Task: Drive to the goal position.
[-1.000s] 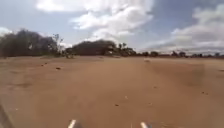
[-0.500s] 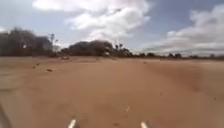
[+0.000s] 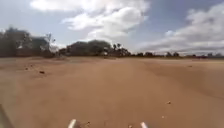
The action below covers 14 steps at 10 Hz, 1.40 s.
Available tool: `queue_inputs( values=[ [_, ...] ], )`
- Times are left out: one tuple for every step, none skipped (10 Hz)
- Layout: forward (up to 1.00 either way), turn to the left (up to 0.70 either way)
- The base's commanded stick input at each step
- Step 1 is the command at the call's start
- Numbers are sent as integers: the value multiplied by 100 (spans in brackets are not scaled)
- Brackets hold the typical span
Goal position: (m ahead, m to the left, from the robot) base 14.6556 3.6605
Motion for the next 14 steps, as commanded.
queue_inputs(
  values=[
    [70,0],
    [70,0],
    [70,0],
    [70,0],
    [70,0],
    [70,0],
    [70,0],
    [70,0],
    [70,0],
    [70,0],
    [70,0],
    [70,0],
    [70,0],
    [70,0]
  ],
)
